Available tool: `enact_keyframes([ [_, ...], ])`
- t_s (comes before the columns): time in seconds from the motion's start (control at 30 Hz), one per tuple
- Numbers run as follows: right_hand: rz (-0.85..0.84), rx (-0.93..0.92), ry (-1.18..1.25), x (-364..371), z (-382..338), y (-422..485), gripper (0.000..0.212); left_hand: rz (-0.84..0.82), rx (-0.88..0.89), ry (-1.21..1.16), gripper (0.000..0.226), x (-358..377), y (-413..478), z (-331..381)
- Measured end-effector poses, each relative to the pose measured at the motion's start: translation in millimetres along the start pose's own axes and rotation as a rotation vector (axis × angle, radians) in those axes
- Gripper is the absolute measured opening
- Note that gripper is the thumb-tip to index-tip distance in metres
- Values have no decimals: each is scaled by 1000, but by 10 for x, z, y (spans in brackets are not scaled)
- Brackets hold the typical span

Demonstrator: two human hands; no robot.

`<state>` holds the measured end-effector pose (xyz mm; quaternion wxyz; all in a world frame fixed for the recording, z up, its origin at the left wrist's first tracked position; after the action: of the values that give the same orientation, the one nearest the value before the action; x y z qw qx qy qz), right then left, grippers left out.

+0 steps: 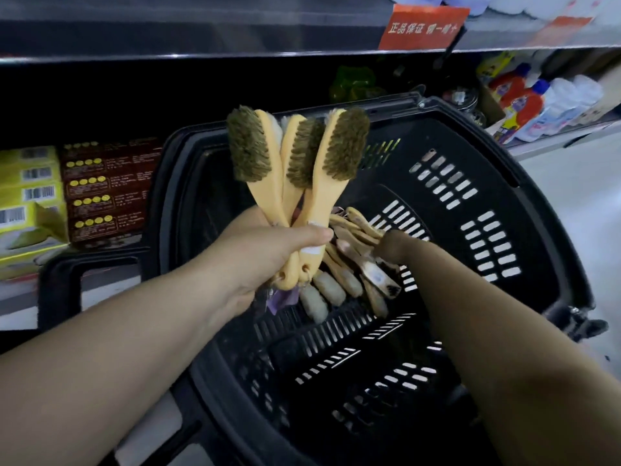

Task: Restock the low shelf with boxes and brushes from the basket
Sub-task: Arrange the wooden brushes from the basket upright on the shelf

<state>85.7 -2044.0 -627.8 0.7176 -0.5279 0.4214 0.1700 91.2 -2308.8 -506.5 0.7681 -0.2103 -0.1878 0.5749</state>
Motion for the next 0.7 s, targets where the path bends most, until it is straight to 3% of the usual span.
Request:
enact_keyframes([
  [0.17, -34, -20, -94, 645, 92, 276, 53, 30, -26, 4, 25, 138, 188, -44],
  [0.27, 81, 219, 25, 775, 355, 333, 56, 43, -31, 29, 25, 187, 260, -46],
  [0.37, 56, 185, 71, 820, 439, 370, 57, 24, -23, 47, 26, 288, 302, -29],
  [0.47, 12, 85, -79, 783, 414, 399, 74, -13, -42, 29, 30, 453, 350, -23],
  [0.5, -46, 98, -29, 749, 437, 365, 75, -27, -38, 28, 30, 518, 366, -15],
  [0.63, -162, 94, 431, 254, 508, 85, 26, -72, 10, 66, 37, 727, 427, 65],
  [0.7, -46, 58, 591, -154, 559, -100, 27, -95, 47, 77, 36, 782, 436, 126],
])
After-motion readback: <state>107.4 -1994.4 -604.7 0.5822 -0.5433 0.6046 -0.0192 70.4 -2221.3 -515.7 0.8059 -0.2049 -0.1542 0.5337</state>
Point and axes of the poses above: each hand's wrist, its own y-axis towards the middle knuckle, its own x-axis out of the palm, z = x × y, the point moved 7 cm from there along y, towards the middle knuckle, and after that the axes turned 7 degrees about z, right-handed, at the moved point
